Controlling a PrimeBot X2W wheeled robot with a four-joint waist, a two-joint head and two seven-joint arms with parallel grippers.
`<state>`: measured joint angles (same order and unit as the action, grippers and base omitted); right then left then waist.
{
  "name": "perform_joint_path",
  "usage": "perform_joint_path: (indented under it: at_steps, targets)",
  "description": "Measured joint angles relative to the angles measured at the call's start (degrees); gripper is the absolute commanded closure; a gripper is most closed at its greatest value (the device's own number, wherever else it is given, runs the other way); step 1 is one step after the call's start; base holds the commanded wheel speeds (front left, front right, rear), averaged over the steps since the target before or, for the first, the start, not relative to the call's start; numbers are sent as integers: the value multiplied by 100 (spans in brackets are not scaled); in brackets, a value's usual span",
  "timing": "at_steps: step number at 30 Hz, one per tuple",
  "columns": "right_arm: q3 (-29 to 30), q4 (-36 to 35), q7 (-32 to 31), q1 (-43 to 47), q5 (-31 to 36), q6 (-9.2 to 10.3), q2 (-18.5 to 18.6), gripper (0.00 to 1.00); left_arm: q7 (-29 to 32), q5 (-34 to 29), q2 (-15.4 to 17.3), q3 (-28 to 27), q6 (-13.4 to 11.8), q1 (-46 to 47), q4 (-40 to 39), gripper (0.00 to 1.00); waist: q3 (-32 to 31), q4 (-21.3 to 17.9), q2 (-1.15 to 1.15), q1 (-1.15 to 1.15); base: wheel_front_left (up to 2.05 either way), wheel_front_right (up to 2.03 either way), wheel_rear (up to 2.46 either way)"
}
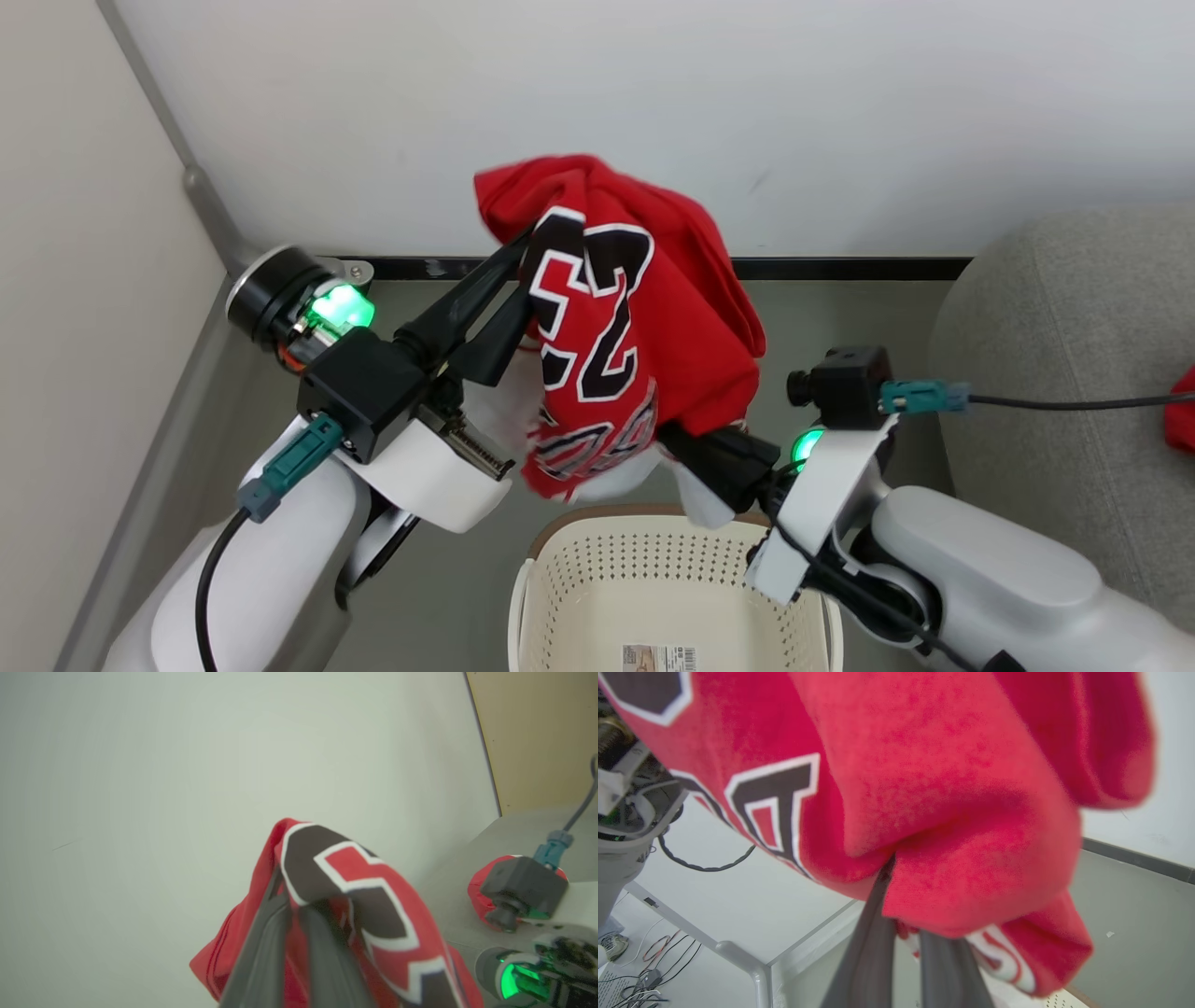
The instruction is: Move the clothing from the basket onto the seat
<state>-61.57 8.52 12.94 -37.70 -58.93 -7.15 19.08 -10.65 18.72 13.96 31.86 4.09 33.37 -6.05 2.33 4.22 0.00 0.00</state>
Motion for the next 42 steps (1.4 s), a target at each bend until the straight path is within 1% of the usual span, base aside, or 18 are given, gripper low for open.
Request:
perform_joint_path:
  at_steps: [5, 12, 15, 17, 19, 20, 21, 22, 23, 24, 30, 36, 42]
  targets:
    - [242, -120, 130, -53, 112, 1, 242, 100, -1, 111, 42, -98, -89, -339, 328, 100, 8, -109, 0, 0, 0, 0, 0]
    - [886, -318, 144, -27, 309, 1, 546, 100, -55, 348, 52, -141, -101, -749, 688, 100, -11, -295, 0, 0, 0, 0, 0]
    - [1473, -494, 143, 37, 442, 1, 586, 100, -62, 402, 24, -131, -100, -874, 758, 100, -30, -384, 0, 0, 0, 0, 0]
    - [1930, -621, 144, 91, 520, 0, 586, 100, -112, 500, -40, -126, -91, -945, 777, 100, -46, -445, 0, 0, 0, 0, 0]
    - [2227, -661, 144, 162, 605, 1, 592, 100, -130, 650, -129, -87, -81, -979, 784, 100, -65, -502, 0, 0, 0, 0, 0]
    - [2374, -675, 143, 236, 650, 0, 591, 100, -130, 711, -158, -58, -36, -995, 786, 90, -78, -529, 0, 0, 0, 0, 0]
    - [2493, -678, 143, 323, 697, 0, 593, 100, -130, 767, -181, -36, -12, -1022, 794, 68, -90, -555, 0, 0, 0, 0, 0]
    - [2601, -678, 143, 419, 736, 1, 588, 100, -130, 813, -198, -14, 15, -1058, 815, 52, -103, -581, 0, 0, 0, 0, 0]
    - [2700, -679, 143, 517, 775, 1, 584, 100, -130, 838, -203, 21, 36, -1091, 834, 19, -115, -605, 0, 0, 0, 0, 0]
    - [2795, -680, 143, 612, 811, 1, 577, 100, -130, 864, -207, 49, 44, -1128, 856, 0, -128, -629, 0, 0, 0, 0, 0]
    - [3309, -727, 143, 964, 984, 1, 439, 100, -130, 1012, -198, 201, 111, -1346, 938, 0, -199, -751, 0, 0, 0, 0, 0]
    - [3811, -812, 144, 1242, 1234, 1, 434, 100, -163, 1055, -200, 312, 151, -1466, 913, 0, -263, -844, 0, 0, 0, 0, 0]
    - [4231, -879, 143, 1700, 1474, 1, 437, 100, -208, 1154, -336, 590, 220, -1611, 728, 0, -312, -949, 0, 0, 0, 0, 0]
